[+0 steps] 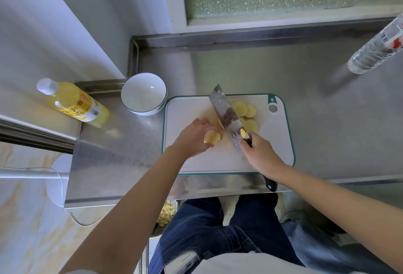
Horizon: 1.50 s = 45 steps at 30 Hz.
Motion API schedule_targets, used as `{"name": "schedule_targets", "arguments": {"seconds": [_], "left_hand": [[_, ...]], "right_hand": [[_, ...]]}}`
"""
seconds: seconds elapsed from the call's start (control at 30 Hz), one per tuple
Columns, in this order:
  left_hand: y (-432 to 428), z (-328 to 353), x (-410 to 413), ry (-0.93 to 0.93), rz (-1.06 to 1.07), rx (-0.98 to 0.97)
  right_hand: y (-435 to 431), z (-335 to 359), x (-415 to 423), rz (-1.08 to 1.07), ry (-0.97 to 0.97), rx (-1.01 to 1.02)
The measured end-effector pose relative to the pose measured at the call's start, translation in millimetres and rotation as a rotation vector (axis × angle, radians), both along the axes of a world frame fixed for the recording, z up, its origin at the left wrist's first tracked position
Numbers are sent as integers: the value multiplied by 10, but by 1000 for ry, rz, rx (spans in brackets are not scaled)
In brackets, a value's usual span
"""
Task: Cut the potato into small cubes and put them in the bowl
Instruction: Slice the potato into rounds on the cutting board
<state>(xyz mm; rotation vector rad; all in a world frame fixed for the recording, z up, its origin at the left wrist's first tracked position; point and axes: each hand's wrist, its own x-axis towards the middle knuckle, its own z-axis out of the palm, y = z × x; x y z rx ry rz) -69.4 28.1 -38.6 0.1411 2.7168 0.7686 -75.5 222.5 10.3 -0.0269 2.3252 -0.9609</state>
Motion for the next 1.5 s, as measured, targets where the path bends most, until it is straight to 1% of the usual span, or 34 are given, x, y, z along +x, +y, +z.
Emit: {"name": "schedule_targets", "arguments": {"seconds": [0.17, 0.3, 0.4, 0.5, 0.57, 0.67, 0.73, 0.87, 0.97, 1.03, 1.1, 1.13, 1.2, 1.23, 1.37, 1.5], "left_hand": [[100, -69, 103, 53, 189, 69], [127, -89, 153, 113, 216, 95], [134, -90, 171, 144, 231, 56], [187, -120, 219, 179, 367, 40], [244, -150, 253, 164, 453, 60], [280, -176, 273, 167, 511, 101], [256, -165, 268, 169, 452, 112], [172, -121, 225, 145, 239, 49], [134, -106, 166, 133, 156, 20], [134, -98, 145, 122, 158, -8], [172, -106, 157, 130, 262, -15], [200, -113, 175, 132, 356, -9], [249, -112, 210, 93, 547, 23], [271, -108, 224, 68, 592, 34], [315, -88, 290, 36, 600, 89], [271, -156, 351, 57, 713, 293]], "right_hand": [[-37, -23, 22, 23, -13, 6], [-66, -52, 9, 27, -18, 24], [-81, -62, -6, 29, -28, 35], [-100, -65, -20, 43, -30, 41], [-123, -70, -32, 37, -18, 43], [-154, -73, -34, 35, 5, 49], [-161, -76, -22, 45, 4, 46], [-144, -91, 2, 48, -13, 50], [-130, -107, 10, 48, -23, 44], [-125, -111, 14, 54, -23, 42], [-124, -113, 11, 53, -19, 50], [-128, -117, 11, 52, -17, 53], [-136, -130, 16, 49, -14, 50], [-143, -137, 20, 47, -16, 45], [-181, -147, 32, 52, -15, 43], [-250, -148, 74, 89, -16, 54]]}}
